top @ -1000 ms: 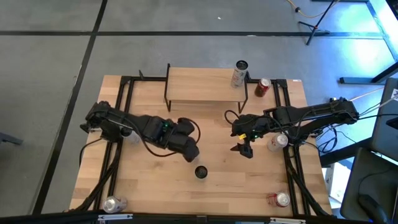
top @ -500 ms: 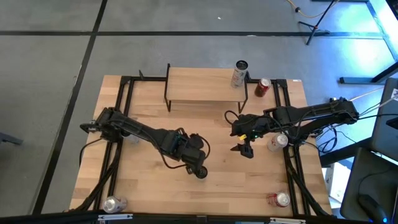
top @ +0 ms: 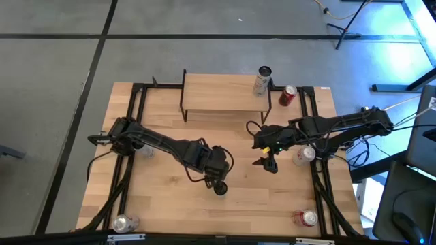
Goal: Place canned beverage on shelf
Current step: Put the white-pink soda can on the shelf aligned with the other white-pink soda can
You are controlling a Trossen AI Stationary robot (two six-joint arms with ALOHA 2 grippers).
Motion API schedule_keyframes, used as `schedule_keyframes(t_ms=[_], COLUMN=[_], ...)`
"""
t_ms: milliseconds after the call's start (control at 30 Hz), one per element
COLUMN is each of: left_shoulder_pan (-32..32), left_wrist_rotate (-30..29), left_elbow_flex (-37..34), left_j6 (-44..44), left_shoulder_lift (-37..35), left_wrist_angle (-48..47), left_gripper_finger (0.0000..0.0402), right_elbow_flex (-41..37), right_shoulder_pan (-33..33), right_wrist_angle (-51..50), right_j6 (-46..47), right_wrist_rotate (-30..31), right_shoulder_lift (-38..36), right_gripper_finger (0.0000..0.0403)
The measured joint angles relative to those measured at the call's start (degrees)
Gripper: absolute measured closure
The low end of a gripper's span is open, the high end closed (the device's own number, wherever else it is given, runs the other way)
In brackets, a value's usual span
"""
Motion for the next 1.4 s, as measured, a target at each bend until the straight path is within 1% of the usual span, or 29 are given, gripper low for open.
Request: schedule_keyframes(t_ms=[100, 200, 267, 367, 533, 600, 733, 833, 933, 1067, 1133, 1200, 1267, 1400], left_shoulder_pan=[0.4, 0.2, -0.1, -0.2, -0.2, 0.0, 1.8, 4.4, 7.9, 14.0, 16.8, 19.3, 21.7, 26.0], left_wrist_rotate=[4.1, 4.1, 3.3, 2.2, 1.9, 2.8, 4.7, 5.8, 7.7, 10.2, 11.7, 12.8, 14.3, 18.3], left_elbow_flex=[-3.0, -5.6, -6.4, -6.6, -6.6, -6.3, -2.8, 1.3, 5.7, 12.9, 16.2, 18.1, 19.7, 21.7], left_j6=[0.1, 0.1, 0.3, 1.1, 2.3, 3.0, 5.4, 9.0, 14.5, 23.5, 27.9, 31.9, 34.9, 39.2], left_shoulder_lift=[0.0, 0.0, 0.0, 0.0, -0.5, -1.1, -4.3, -6.9, -8.5, -9.4, -9.4, -9.4, -9.4, -9.4], left_wrist_angle=[2.5, 5.6, 7.0, 9.1, 9.3, 8.2, 8.6, 8.3, 7.9, 6.3, 6.4, 6.4, 6.8, 7.6], left_gripper_finger=[0.0082, 0.0084, 0.0092, 0.0118, 0.018, 0.0182, 0.0182, 0.0182, 0.0182, 0.0182, 0.0182, 0.0182, 0.0182, 0.0182], right_elbow_flex=[0.0, 0.0, 0.0, 0.0, 0.0, 0.0, 2.0, 4.2, 6.8, 11.0, 12.9, 14.5, 16.0, 16.9], right_shoulder_pan=[0.0, 0.0, 0.0, 0.0, 0.0, 0.0, 0.0, -0.4, -1.8, -5.9, -8.5, -11.2, -13.8, -18.7], right_wrist_angle=[0.0, 0.0, 0.0, 0.0, 0.0, 0.0, -0.7, -0.8, -1.8, -5.2, -6.6, -8.1, -8.9, -8.6], right_j6=[0.0, 0.0, 0.0, -0.2, -1.5, -2.1, -4.2, -7.1, -10.5, -13.2, -14.1, -15.3, -16.5, -18.6], right_wrist_rotate=[0.0, 0.0, 0.0, 0.0, 0.1, 1.1, 1.2, 3.1, 6.4, 9.5, 8.7, 6.9, 5.2, 0.7], right_shoulder_lift=[0.0, 0.0, 0.0, 0.0, 0.0, -0.1, -1.2, -2.4, -2.8, -2.8, -2.8, -2.8, -2.8, -4.5], right_gripper_finger=[0.0084, 0.0084, 0.0084, 0.0084, 0.0084, 0.0084, 0.0084, 0.0084, 0.0084, 0.0087, 0.0103, 0.0134, 0.0177, 0.0282])
